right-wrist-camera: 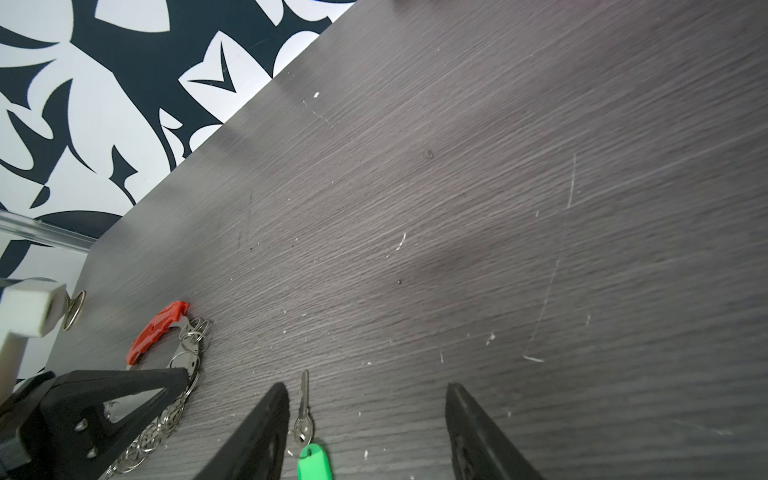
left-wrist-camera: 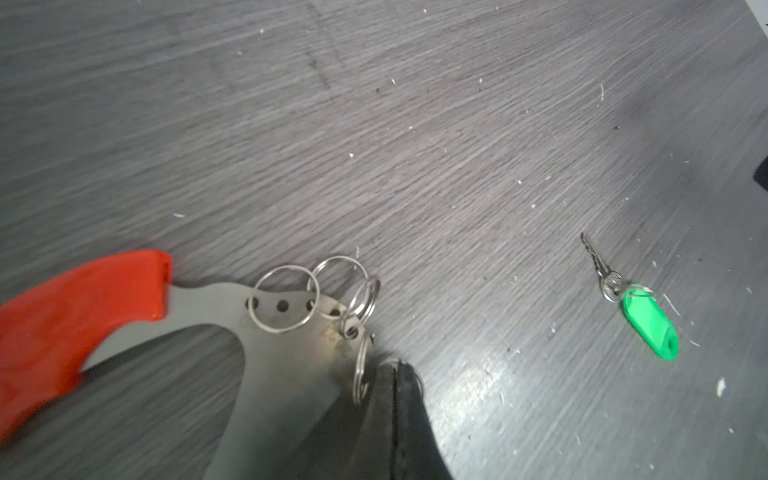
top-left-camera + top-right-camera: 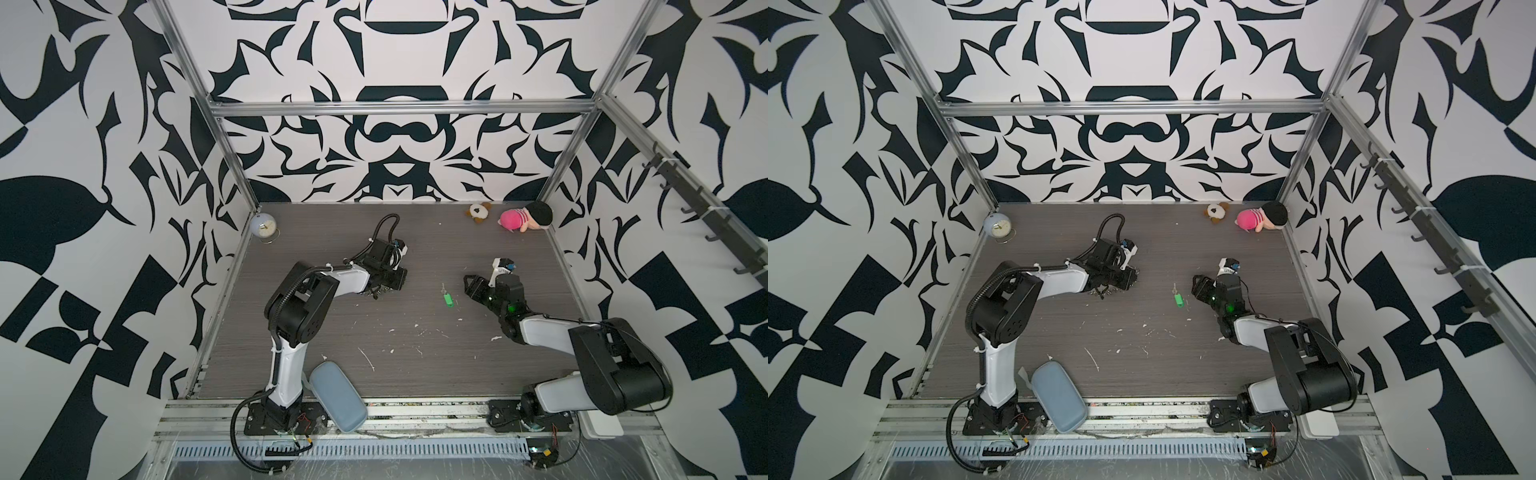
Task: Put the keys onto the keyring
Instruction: 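Close the left gripper on the keyring's metal rim near the small rings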
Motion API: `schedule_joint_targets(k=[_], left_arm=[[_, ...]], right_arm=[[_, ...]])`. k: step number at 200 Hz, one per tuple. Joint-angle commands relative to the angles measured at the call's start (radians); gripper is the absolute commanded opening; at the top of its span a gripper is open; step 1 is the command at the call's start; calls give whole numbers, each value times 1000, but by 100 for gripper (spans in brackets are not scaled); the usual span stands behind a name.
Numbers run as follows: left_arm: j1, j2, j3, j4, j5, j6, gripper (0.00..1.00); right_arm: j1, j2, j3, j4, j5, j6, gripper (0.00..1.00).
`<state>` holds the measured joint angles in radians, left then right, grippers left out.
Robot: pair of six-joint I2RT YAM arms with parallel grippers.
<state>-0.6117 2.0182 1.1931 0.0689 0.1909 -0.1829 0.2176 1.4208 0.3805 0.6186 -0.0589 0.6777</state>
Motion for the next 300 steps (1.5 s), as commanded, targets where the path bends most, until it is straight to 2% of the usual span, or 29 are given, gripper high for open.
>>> schedule_joint_targets(k=[1,49,86,96,107,130,152,197,241,300], left_arm=[[-3,-25,6,-27,14,22,0],[-3,-118,-38,-24,-77,30,0],[-3,-130,-13,-116,-148,33,0],[-3,-124,-1,-140,-154,41,16],[-6,-118,2,-154,-154,48,26],[-17,-105,12,-164,-160,55,32],[-29,-80,38,-174,-171,53,32],[-43,-19,100,-197,-176,56,21],[-43,4,130,-220,-205,58,21],[-47,25,138,-218,-190,49,21]], right_arm=[[4,-36,26,36,13,-10,64],[3,-43,23,31,18,-12,64],[3,-50,24,27,17,-15,65],[3,-51,24,26,18,-16,65],[3,-52,24,26,18,-16,65],[3,-49,26,24,17,-16,65],[5,-50,26,23,19,-17,65],[3,-47,27,25,18,-15,65],[3,-48,27,23,19,-16,65],[4,-46,27,23,19,-13,65]])
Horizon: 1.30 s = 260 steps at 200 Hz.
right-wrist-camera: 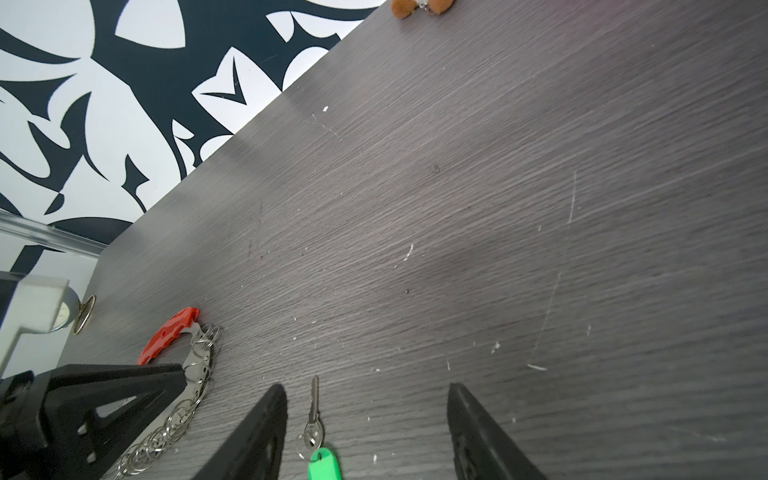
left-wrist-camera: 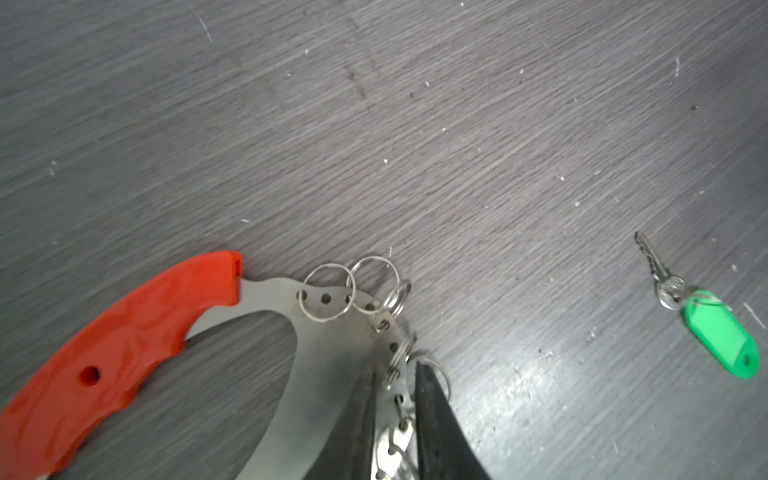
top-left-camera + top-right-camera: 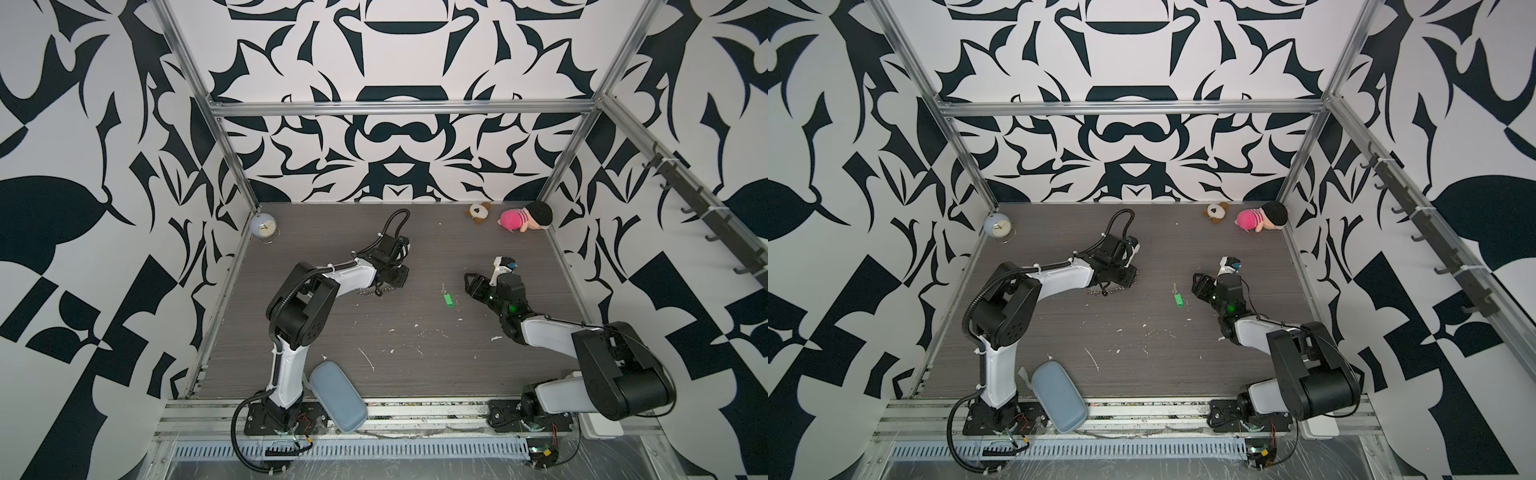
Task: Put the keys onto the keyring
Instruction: 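Close the left gripper on the keyring's metal rim near the small rings, then lift the keyring with the left gripper while the right gripper rises toward it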
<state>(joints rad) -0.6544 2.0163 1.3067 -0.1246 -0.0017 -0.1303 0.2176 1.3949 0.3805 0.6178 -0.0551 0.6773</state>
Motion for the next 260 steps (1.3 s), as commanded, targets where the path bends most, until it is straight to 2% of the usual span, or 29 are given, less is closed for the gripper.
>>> schedule_joint_targets(k=[1,71,92,117,151,178,192,199,215,235,250,260], left_arm=[[-5,28,24,-24,2,-4,21],[-11,45,31,-24,1,3,23],[-12,47,31,-24,2,11,15],[-11,45,27,-30,5,25,0],[-11,13,6,-24,-4,52,0],[-11,-79,-58,32,-5,82,0],[-11,-155,-103,67,30,90,0],[-11,-198,-124,83,52,96,0],[-11,-296,-154,82,85,102,0],[-11,-403,-153,39,106,122,0],[-10,-465,-149,27,143,136,0],[-10,-502,-141,20,172,137,0]], right_arm=[[3,-21,27,24,15,-14,65],[3,-21,28,23,15,-12,65],[3,-21,28,23,15,-12,65],[3,-22,27,24,17,-12,65],[3,-23,27,24,20,-23,65],[3,-46,31,-3,46,-52,65],[3,-54,34,-23,59,-78,68],[3,-54,36,-28,68,-81,74],[2,-50,38,-52,88,-27,99],[-10,-42,54,-91,17,-5,99],[-26,-75,124,-252,-94,-3,97],[-27,-112,176,-369,-161,-19,91]])
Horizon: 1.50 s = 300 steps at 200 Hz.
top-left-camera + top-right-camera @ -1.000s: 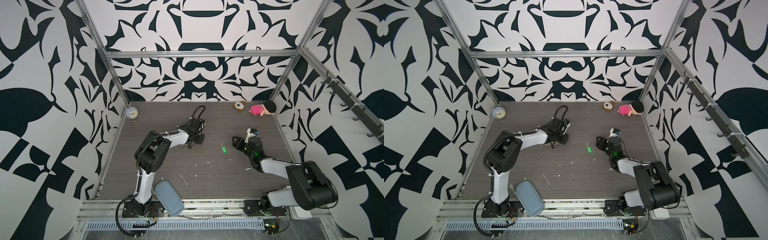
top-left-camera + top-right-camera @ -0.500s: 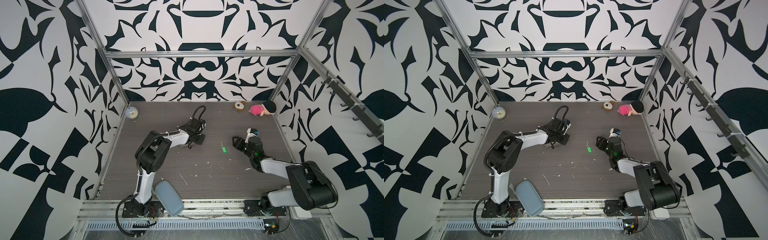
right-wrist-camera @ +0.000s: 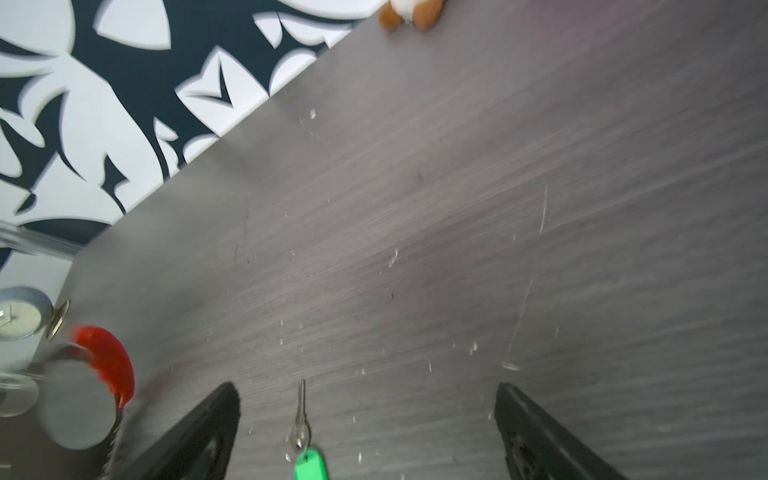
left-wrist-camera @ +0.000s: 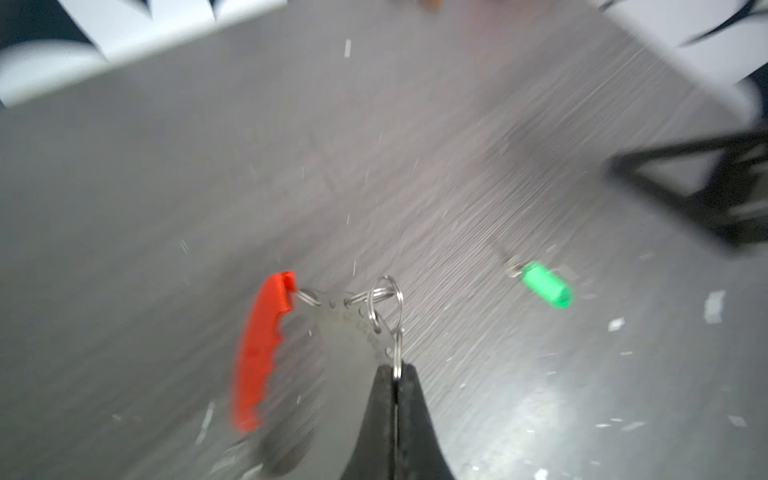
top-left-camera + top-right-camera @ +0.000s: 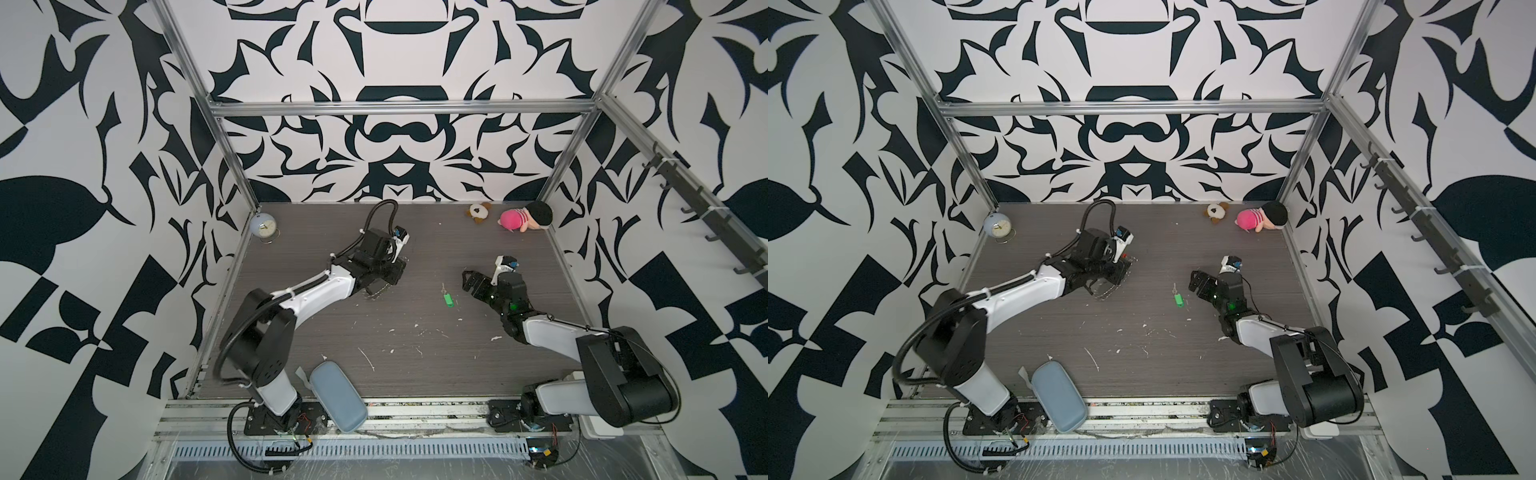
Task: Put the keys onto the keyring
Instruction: 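Lift the keyring with the left gripper while the right gripper rises toward it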
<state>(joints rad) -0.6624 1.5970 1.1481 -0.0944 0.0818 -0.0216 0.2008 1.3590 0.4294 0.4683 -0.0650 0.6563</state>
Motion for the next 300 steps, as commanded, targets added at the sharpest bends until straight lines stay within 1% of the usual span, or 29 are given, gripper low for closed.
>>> schedule_joint_targets(k=[1,10,21,33,47,72,88,109,116,122,141,158,168,184,201,213,232,250,278,300], left_arm=[[-2,-86,18,-11,92,29,0],[2,-108,25,-11,117,24,0],[8,-135,30,-1,154,17,0],[17,-152,42,13,204,3,0],[25,-164,61,13,263,-10,0],[30,-180,101,0,358,-21,0],[32,-198,114,0,399,-21,0],[32,-233,96,39,431,-23,0],[33,-243,90,49,436,-22,0],[36,-253,85,56,444,-20,0],[52,-270,83,64,468,-18,0],[74,-280,83,83,497,-26,0],[91,-286,77,114,523,-46,0],[126,-287,65,200,579,-118,0],[157,-280,58,284,613,-197,0],[171,-272,60,313,628,-223,0],[189,-257,71,314,649,-238,0],[213,-246,79,344,671,-279,0],[235,-233,81,431,698,-354,0],[244,-209,110,443,721,-384,0]], right_arm=[[-10,-79,132,-230,-157,1,91],[-10,-117,171,-322,-201,-6,85],[-10,-158,209,-393,-261,-11,78],[-5,-207,262,-464,-319,-11,74],[16,-251,328,-538,-361,-21,70],[84,-278,468,-633,-373,-45,68],[113,-259,549,-634,-397,-26,65],[155,-204,661,-635,-407,21,52],[172,-183,697,-636,-408,34,46],[186,-163,724,-636,-408,48,42],[233,-112,794,-617,-412,84,35],[262,-76,818,-551,-430,138,30],[276,-59,826,-512,-438,165,29],[298,-41,842,-485,-432,184,28],[309,-29,862,-505,-416,179,27],[311,-33,866,-521,-402,171,27],[311,-41,877,-553,-370,146,27],[311,-35,927,-602,-350,114,27],[311,14,1040,-669,-371,60,27],[311,47,1116,-706,-385,3,27]])
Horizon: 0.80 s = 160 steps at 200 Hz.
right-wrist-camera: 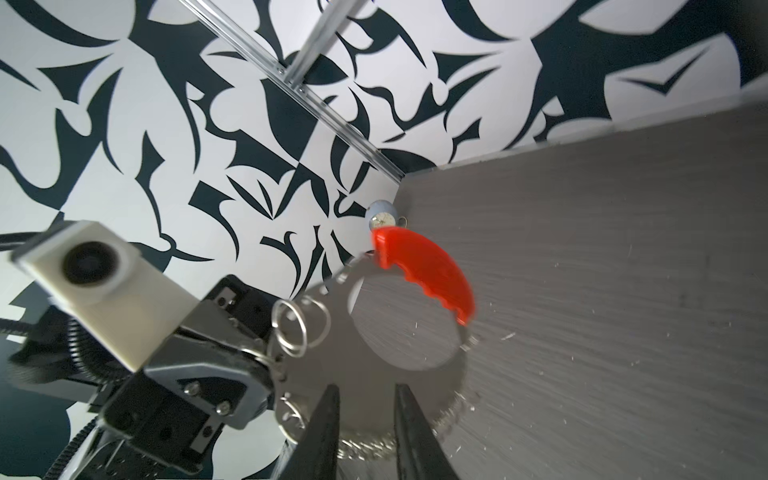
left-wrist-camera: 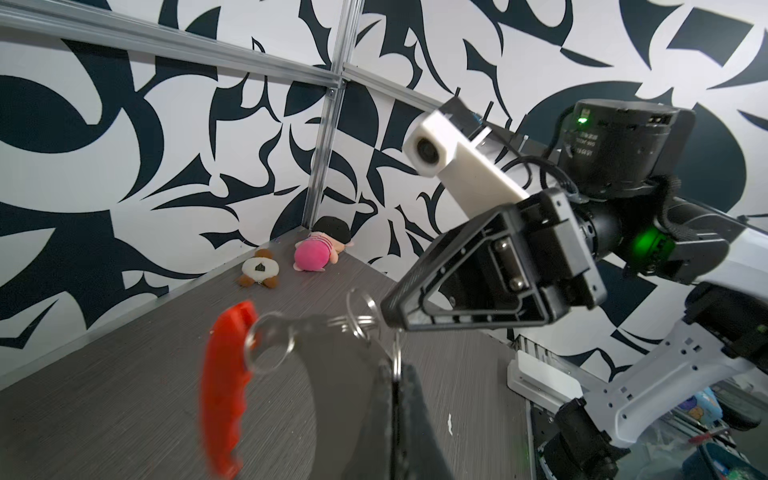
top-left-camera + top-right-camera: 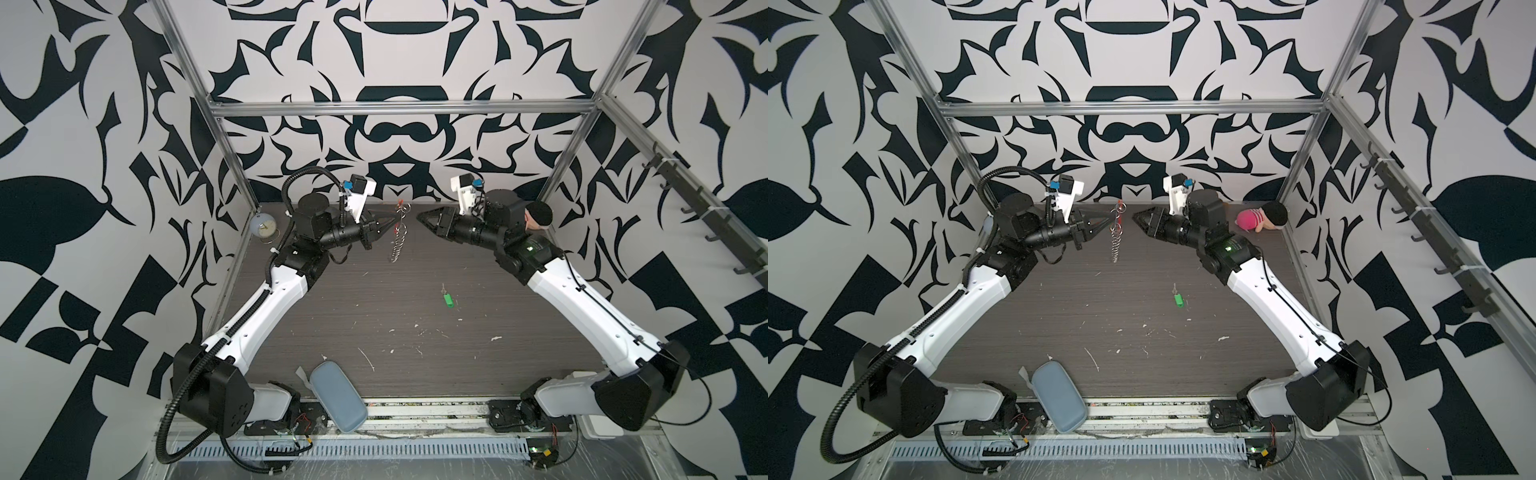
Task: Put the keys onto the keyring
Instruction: 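Lift the keyring with the left gripper while the right gripper rises toward it, then grasp the keyring's metal plate with the right gripper beside the left gripper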
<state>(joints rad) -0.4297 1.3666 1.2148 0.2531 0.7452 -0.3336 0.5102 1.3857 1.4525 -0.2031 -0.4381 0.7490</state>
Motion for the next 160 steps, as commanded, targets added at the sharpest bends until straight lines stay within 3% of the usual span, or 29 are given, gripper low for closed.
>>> schedule_joint_targets(k=[1,55,111,160], left_arm=[[12,22,44,95,59,-74,0],[62,86,76,200,41,-254,0],[70,150,-14,635,-134,-603,0],[72,203,0,713,-198,-667,0]], right_arm=[[1,21,95,-34,-12,-93,27],[1,107,206,-7,-41,-181,27],[0,207,294,103,-63,-129,24],[0,301,363,114,-94,-91,23]])
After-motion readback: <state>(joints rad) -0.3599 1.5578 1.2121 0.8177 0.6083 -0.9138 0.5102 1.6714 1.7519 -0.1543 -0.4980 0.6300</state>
